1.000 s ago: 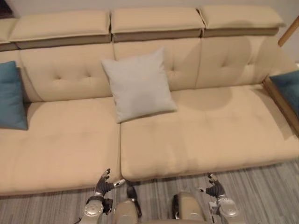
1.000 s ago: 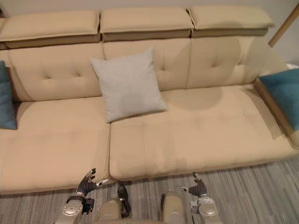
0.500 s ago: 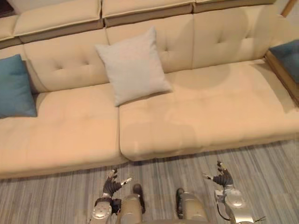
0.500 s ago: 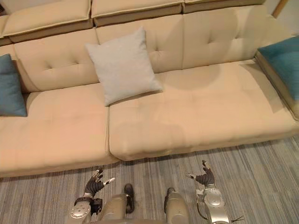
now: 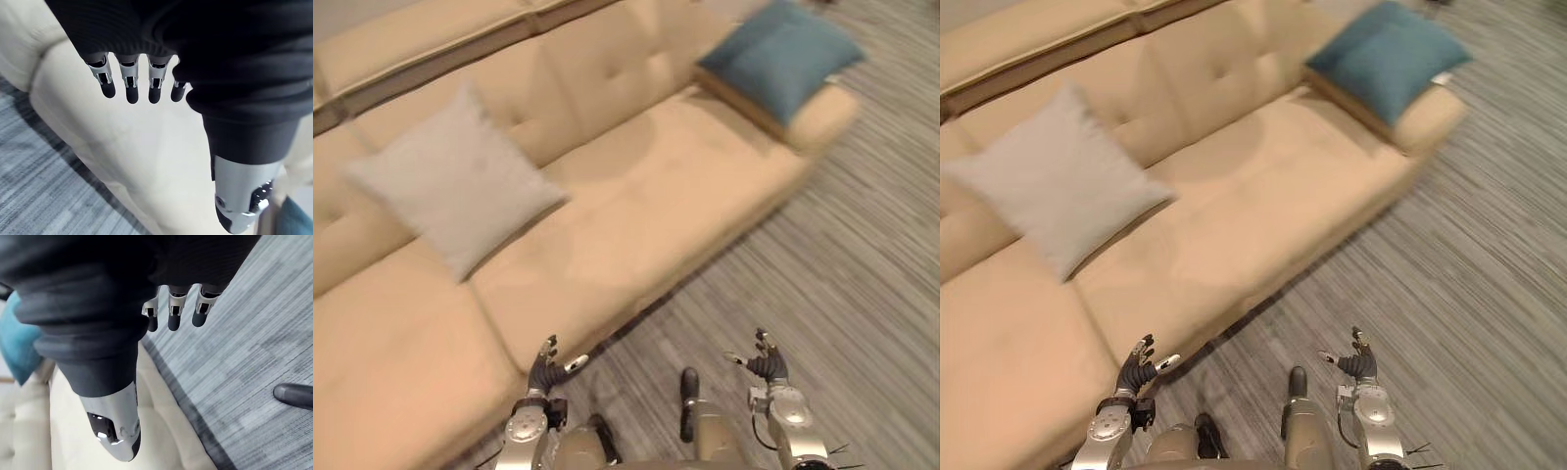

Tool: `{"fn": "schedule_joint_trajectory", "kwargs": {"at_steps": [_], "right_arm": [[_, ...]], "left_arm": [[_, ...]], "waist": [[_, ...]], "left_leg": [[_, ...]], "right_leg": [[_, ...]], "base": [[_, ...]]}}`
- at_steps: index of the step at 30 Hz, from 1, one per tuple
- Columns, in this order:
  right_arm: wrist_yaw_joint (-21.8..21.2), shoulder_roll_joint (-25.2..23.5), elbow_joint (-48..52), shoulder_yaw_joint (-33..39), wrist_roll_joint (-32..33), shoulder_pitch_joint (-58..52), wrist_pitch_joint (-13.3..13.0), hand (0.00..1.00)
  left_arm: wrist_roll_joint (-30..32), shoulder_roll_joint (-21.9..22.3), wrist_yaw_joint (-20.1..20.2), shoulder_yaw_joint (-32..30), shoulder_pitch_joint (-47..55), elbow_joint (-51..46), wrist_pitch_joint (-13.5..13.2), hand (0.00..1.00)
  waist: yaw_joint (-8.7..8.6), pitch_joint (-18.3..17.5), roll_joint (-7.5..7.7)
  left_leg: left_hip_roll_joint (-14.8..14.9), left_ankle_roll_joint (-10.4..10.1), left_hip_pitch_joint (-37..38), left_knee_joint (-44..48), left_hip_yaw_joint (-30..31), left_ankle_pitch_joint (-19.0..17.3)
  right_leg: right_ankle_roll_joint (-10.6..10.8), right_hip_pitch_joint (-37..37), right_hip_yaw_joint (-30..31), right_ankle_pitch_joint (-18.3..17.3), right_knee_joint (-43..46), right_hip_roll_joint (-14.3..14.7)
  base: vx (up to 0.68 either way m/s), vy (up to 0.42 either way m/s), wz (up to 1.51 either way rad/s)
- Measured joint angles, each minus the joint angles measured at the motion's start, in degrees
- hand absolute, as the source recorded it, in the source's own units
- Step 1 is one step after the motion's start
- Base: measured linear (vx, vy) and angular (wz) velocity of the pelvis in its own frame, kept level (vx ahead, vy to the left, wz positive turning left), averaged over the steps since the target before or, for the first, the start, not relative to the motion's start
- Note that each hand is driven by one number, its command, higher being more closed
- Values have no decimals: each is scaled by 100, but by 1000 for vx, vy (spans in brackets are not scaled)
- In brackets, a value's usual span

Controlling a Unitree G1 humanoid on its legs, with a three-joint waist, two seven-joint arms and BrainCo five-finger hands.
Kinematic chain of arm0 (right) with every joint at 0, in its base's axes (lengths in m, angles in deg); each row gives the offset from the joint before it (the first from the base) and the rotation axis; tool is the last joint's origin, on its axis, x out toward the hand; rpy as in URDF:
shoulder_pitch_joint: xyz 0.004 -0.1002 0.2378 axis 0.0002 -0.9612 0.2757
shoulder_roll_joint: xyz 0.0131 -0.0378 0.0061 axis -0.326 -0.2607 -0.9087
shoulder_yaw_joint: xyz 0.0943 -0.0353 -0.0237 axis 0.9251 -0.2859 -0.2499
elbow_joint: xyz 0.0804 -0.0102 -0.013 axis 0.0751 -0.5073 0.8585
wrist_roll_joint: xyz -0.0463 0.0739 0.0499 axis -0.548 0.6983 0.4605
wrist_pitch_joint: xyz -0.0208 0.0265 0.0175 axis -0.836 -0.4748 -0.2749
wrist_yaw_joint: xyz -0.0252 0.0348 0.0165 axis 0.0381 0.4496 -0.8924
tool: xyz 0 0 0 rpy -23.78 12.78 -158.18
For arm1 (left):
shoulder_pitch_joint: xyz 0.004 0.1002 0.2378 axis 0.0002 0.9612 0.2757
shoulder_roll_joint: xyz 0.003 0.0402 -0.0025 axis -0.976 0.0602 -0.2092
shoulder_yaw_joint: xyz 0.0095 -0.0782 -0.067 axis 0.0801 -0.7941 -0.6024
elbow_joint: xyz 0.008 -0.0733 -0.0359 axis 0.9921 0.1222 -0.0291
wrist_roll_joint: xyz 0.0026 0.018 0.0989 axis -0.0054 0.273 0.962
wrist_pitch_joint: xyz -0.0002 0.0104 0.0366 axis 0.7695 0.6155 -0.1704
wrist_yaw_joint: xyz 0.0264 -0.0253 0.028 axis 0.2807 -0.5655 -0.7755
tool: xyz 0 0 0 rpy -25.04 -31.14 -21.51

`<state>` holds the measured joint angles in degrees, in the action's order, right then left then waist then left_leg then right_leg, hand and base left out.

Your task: Pick up cushions and gather them together orderly.

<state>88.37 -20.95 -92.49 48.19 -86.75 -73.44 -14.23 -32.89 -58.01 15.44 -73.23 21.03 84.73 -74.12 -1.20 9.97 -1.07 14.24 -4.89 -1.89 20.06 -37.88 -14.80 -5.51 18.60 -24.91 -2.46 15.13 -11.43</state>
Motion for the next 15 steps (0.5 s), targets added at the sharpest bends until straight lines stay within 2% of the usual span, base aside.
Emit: {"fn": "schedule_joint_trajectory", "kwargs": {"at_steps": [1,3,4,5,7,8,9,10,11,13,14,15], "right_arm": [[1,-1,-105,-32,-2,114,0,0],[9,22,-243,-30,-2,224,2,0],[17,26,-286,-34,-2,276,2,0],[26,29,-286,-33,-2,291,2,0],[89,80,-289,-44,-2,263,2,0],[108,145,-291,-106,-2,212,2,0],[111,152,-290,-141,-1,208,3,0],[128,126,-291,-158,-1,172,7,0],[223,134,-331,-161,6,202,9,0],[238,136,-461,-157,16,198,9,0],[258,131,-552,-156,22,179,11,0],[277,134,-551,-156,26,182,11,0]], "left_arm": [[1,-38,2,-1,-14,1,12,0],[2,-43,-1,5,-94,1,47,0],[2,-39,3,38,-148,1,57,0],[2,-26,5,50,-180,2,67,0],[1,18,4,117,-294,-7,70,0],[-3,69,2,239,-365,-10,67,0],[-6,77,1,258,-384,-9,67,0],[-6,122,-7,336,-378,-14,64,0],[-11,161,-14,480,-389,-27,52,0],[-12,168,-19,572,-376,-31,45,0],[-17,158,-41,637,-324,-79,38,0],[-19,151,-58,662,-296,-110,37,0]], "waist": [[-19,-8,-10],[-32,-21,3],[-98,-19,-17],[-109,-16,-38],[-111,-62,-160],[-114,-76,-303],[-112,-58,-334],[-95,-16,-371],[-63,58,-359],[8,132,-249],[110,197,-224],[140,216,-235]], "left_leg": [[111,-72,259,-23,-476,-47],[145,-158,516,-90,-818,-98],[186,-216,700,-88,-894,-131],[219,-221,759,-35,-918,-133],[635,-294,846,837,-840,-74],[1056,139,660,1899,-355,209],[1148,482,534,2313,-73,439],[1118,792,136,3138,878,830],[581,281,-509,3801,1990,233],[74,209,-973,3701,2589,-79],[-289,206,-1382,3164,2928,-191],[-386,209,-1506,2943,3020,-191]], "right_leg": [[-106,-57,-774,-20,162,-186],[-124,-4,-1239,-10,414,-286],[55,156,-1011,-84,574,-139],[77,198,-858,-103,612,-52],[94,218,-285,-242,642,439],[39,105,19,-350,618,781],[12,26,139,-378,584,893],[-30,-197,541,-414,449,1065],[-27,-444,970,-486,330,1151],[28,-730,1290,-518,196,1143],[102,-1045,1542,-565,42,1141],[152,-1127,1620,-597,6,1138]], "base": [[176,-69,-223],[202,-192,-195],[208,-218,-161],[248,-222,-189],[308,-200,-180],[339,-161,-152],[334,-139,-167],[281,48,-172],[274,94,-173],[303,128,-118],[323,134,-87],[380,198,-93]]}}
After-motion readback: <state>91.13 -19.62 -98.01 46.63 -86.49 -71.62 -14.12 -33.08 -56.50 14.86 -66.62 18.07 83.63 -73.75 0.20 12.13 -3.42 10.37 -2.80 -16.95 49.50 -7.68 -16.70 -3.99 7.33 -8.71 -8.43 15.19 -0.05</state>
